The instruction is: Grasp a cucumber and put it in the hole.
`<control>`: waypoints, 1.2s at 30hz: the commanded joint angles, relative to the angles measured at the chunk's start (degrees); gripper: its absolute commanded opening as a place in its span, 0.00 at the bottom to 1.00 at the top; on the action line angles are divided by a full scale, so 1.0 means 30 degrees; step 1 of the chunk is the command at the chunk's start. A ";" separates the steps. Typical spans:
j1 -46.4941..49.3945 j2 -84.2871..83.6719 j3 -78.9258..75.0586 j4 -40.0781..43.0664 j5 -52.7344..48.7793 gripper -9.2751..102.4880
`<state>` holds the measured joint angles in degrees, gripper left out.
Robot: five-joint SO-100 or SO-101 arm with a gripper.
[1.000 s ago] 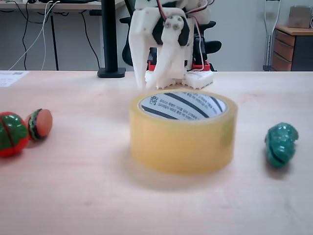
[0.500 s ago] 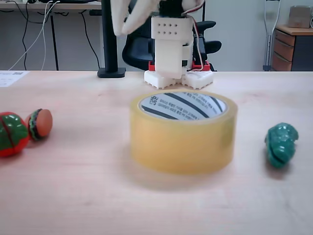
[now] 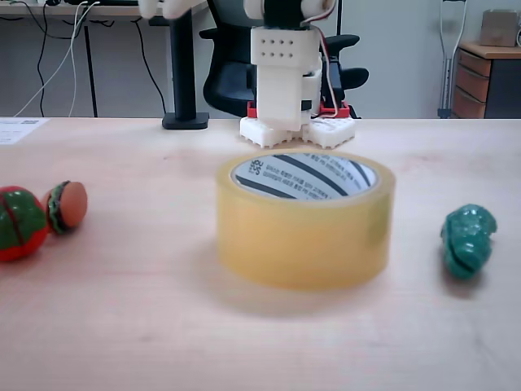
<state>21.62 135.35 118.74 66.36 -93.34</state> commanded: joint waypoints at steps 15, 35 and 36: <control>-0.7939 -0.1729 -0.3984 -0.0586 0.1494 0.20; -1.3916 -0.5889 -0.4219 -0.2168 0.2930 0.38; -1.3975 -0.6211 -0.4219 -0.2285 0.3047 0.39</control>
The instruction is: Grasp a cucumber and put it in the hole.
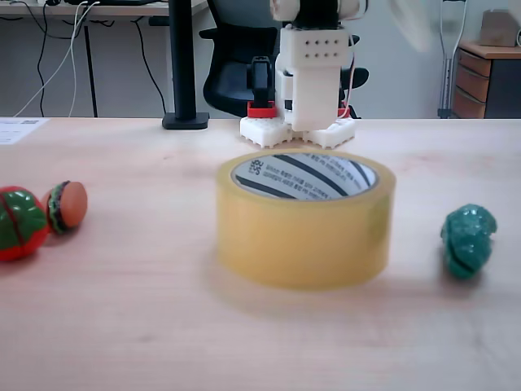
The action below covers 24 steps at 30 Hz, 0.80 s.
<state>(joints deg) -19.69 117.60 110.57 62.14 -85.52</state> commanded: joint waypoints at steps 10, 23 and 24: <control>-0.0352 -0.3516 -0.1494 -0.2227 0.0967 0.42; -0.0381 -0.7207 -0.1553 -0.4717 0.2461 0.38; -0.0381 -0.7412 -0.1553 -0.4775 0.2695 0.38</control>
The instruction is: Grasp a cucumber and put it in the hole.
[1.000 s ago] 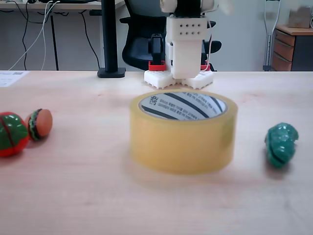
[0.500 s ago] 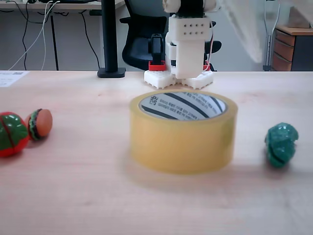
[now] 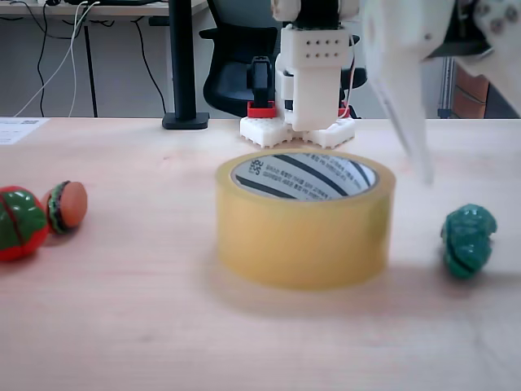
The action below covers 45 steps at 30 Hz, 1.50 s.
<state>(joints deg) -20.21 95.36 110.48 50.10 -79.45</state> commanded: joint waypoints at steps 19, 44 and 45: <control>-0.0381 -0.3311 -0.2051 -0.2490 0.0879 0.38; -0.0527 -0.5303 -0.2227 -0.3750 0.0850 0.14; -0.0527 -0.5273 -0.2227 -0.3750 0.0850 0.13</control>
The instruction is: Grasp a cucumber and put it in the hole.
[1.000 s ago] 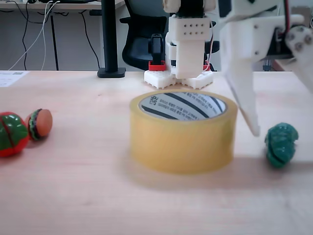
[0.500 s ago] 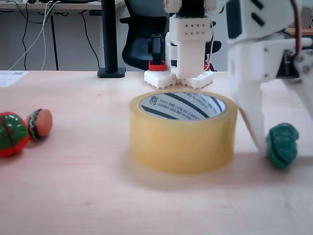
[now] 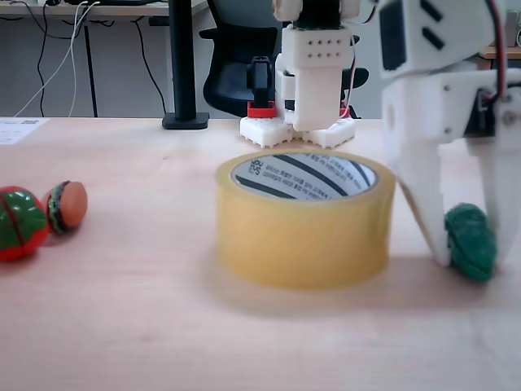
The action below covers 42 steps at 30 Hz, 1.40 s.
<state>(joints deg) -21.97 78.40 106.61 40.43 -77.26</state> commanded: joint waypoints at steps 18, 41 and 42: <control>0.0029 0.4541 -0.0908 0.1113 0.0117 0.08; 0.6973 1.3213 -0.0938 0.5039 0.0029 0.08; 0.7324 1.3213 -0.0938 0.5127 0.0117 0.08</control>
<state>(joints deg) -3.96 113.73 106.70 54.84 -77.26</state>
